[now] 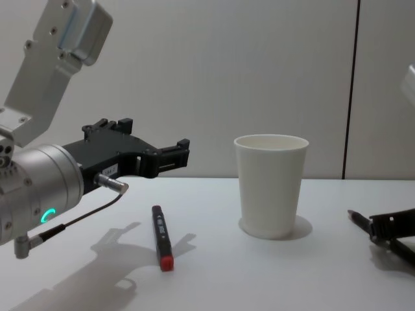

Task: Place the pen into the pen holder.

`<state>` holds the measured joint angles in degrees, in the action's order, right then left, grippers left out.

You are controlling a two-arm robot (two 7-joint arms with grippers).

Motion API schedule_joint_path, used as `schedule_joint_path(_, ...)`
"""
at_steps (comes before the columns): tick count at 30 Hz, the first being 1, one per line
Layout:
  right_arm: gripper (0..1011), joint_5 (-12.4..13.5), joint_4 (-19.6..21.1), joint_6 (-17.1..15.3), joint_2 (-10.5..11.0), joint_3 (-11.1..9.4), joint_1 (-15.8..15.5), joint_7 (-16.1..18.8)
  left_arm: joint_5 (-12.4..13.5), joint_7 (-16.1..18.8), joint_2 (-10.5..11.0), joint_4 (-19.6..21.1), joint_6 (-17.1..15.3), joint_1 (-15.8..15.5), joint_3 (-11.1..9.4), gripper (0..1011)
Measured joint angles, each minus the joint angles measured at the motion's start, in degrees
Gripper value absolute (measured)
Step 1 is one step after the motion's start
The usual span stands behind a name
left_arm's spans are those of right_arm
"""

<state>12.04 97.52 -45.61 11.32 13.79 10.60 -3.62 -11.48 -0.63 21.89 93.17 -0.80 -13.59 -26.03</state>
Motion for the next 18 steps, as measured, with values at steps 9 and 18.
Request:
schedule_joint_path(9, 134, 0.7, 0.1, 3.7, -0.7, -1.4, -0.3, 0.8, 0.0, 0.0, 0.0, 0.0, 0.0, 0.0, 0.0, 1003)
schedule_joint_path(18, 134, 1.8, 0.5, 9.9, -1.6, -3.2, -0.8, 2.3, 0.0, 0.0, 0.0, 0.0, 0.0, 0.0, 0.0, 1003)
